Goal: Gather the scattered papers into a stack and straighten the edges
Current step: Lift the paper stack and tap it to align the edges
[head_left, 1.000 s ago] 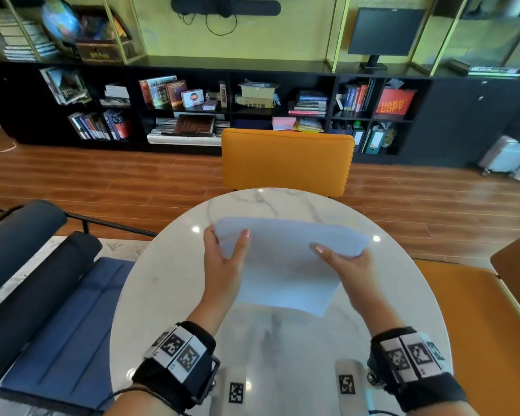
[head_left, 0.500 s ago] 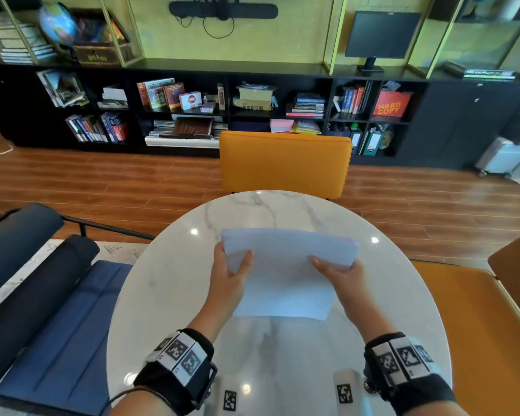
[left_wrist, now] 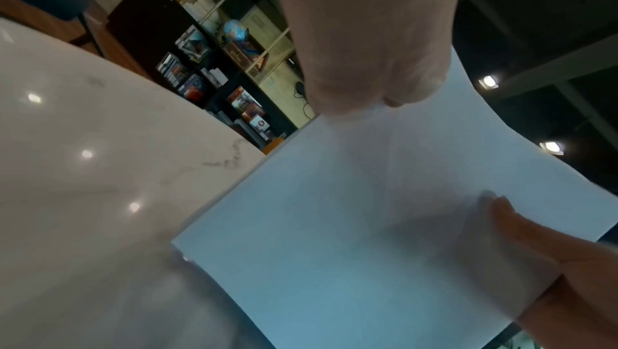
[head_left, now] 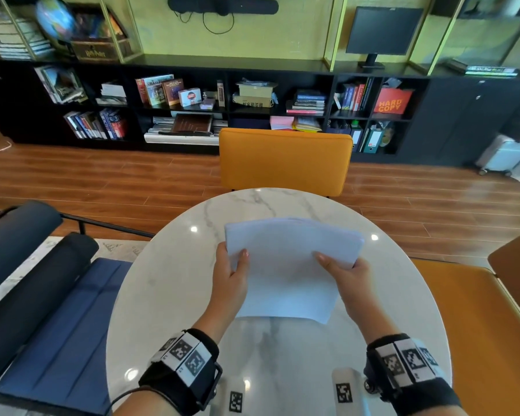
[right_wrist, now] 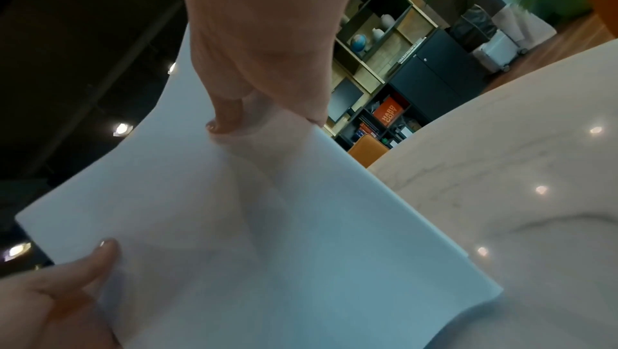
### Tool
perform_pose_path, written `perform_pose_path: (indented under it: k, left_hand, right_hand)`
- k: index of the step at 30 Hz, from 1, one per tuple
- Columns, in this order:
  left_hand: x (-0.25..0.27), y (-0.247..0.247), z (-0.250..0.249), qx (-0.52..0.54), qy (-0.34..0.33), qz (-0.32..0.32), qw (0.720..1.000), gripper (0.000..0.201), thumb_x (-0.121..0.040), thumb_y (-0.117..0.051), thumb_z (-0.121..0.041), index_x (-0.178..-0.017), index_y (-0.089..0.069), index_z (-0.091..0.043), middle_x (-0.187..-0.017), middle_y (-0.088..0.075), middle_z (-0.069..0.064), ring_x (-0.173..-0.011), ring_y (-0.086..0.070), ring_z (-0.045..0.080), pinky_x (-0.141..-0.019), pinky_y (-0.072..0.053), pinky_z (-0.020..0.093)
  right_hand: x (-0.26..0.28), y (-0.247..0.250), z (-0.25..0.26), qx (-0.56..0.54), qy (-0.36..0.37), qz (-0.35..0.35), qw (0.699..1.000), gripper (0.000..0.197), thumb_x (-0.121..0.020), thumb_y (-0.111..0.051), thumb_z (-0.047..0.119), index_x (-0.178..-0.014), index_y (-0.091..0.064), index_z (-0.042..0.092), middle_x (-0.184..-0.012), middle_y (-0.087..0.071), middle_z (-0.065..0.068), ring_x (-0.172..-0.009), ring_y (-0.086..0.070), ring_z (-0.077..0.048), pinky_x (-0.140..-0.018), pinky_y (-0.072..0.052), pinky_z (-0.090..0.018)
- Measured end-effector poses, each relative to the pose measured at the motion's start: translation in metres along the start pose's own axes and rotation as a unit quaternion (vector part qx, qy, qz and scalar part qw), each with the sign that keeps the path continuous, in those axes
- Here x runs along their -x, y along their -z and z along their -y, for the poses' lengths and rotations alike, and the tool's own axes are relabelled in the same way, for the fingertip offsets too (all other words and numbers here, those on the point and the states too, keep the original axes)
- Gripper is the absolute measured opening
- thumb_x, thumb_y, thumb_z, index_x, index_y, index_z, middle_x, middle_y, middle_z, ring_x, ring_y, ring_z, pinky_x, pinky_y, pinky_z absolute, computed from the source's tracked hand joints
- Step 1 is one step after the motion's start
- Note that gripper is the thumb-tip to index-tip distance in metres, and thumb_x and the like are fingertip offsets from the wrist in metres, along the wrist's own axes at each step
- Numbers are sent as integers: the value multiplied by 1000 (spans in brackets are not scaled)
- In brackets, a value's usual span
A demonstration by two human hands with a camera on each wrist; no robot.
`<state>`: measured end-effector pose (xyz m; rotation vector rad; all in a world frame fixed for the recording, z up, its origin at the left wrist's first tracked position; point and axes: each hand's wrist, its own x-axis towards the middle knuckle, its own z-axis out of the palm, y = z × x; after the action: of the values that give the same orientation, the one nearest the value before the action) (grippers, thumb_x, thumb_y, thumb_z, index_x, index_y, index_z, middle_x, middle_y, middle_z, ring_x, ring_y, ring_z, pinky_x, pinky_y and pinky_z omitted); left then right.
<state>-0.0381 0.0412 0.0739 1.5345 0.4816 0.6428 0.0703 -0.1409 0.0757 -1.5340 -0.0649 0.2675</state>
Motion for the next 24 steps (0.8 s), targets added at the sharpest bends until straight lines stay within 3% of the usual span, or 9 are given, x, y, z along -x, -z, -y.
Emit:
perform_pose_path:
  k: [5, 8, 10, 12, 14, 16, 18, 21, 24]
  left_hand:
    - [0, 0, 3, -34, 31, 32, 998, 14, -99, -45, -21, -110, -50, -27, -107, -64, -3, -91, -63, 1, -64, -50, 8]
    - [-8, -2, -6, -94, -14, 21, 995, 16, -98, -46, -16, -103, -49, -31, -100, -62, -7, -90, -60, -3, -70, -46, 8]
    - [-19, -4, -19, -152, -57, 39, 986, 15, -98, -46, -16, -111, -51, -19, -104, -62, -2, -94, -61, 8, -80, -44, 20]
    - [-29, -5, -35, -226, -97, 69, 967, 25, -98, -46, -17, -119, -51, -7, -107, -61, 4, -98, -58, 15, -81, -42, 26]
    - [-37, -8, -49, -289, -168, 98, 937, 20, -96, -48, -14, -109, -54, -1, -101, -62, 10, -93, -58, 24, -78, -43, 32]
    - [-39, -15, -62, -356, -231, 131, 896, 15, -94, -49, -12, -102, -56, -1, -98, -61, 13, -89, -54, 27, -79, -37, 33]
    - [-38, -23, -68, -407, -270, 162, 857, 11, -95, -47, -10, -100, -55, -4, -98, -57, 10, -84, -44, 22, -78, -25, 27]
    - [-36, -25, -71, -421, -307, 169, 837, 7, -93, -50, -9, -96, -56, -6, -94, -56, 8, -85, -48, 26, -74, -20, 26]
    - [-41, -11, -62, -395, -312, 132, 854, 22, -86, -60, -31, -87, -60, -9, -85, -60, 3, -82, -56, 26, -72, -24, 25]
  right_hand:
    - [-2, 8, -13, 23, -25, 20, 999, 32, -69, -82, 23, -97, -69, 13, -94, -76, -9, -89, -72, -30, -78, -58, -46]
    - [-5, 12, -6, 35, 5, 25, 999, 28, -75, -77, 15, -100, -63, 17, -99, -72, -5, -99, -68, -28, -73, -55, -32]
    - [-10, 15, 12, 69, 55, 2, 996, 50, -75, -77, 17, -119, -54, 21, -110, -63, 1, -110, -61, -25, -83, -48, -29]
    - [-11, 17, 36, 137, 105, -36, 984, 84, -72, -80, 28, -143, -34, 26, -128, -49, 5, -121, -48, -16, -96, -38, -28]
    - [-7, 13, 59, 200, 173, -11, 964, 95, -70, -80, 32, -147, -25, 31, -137, -39, 13, -128, -37, -6, -102, -31, -25]
    - [-1, 2, 76, 246, 215, 64, 943, 87, -69, -81, 26, -142, -34, 34, -135, -42, 23, -124, -36, 9, -100, -28, -10]
    - [1, -10, 81, 240, 189, 139, 942, 60, -71, -80, 16, -121, -54, 36, -111, -55, 32, -96, -51, 23, -81, -37, 2]
    - [3, -22, 72, 169, 155, 171, 958, 21, -78, -73, 6, -79, -71, 27, -64, -67, 20, -58, -56, 9, -59, -43, -6]
    - [3, -22, 62, 109, 128, 145, 975, 9, -79, -72, 6, -83, -74, 13, -75, -71, 0, -68, -62, -7, -66, -50, -17]
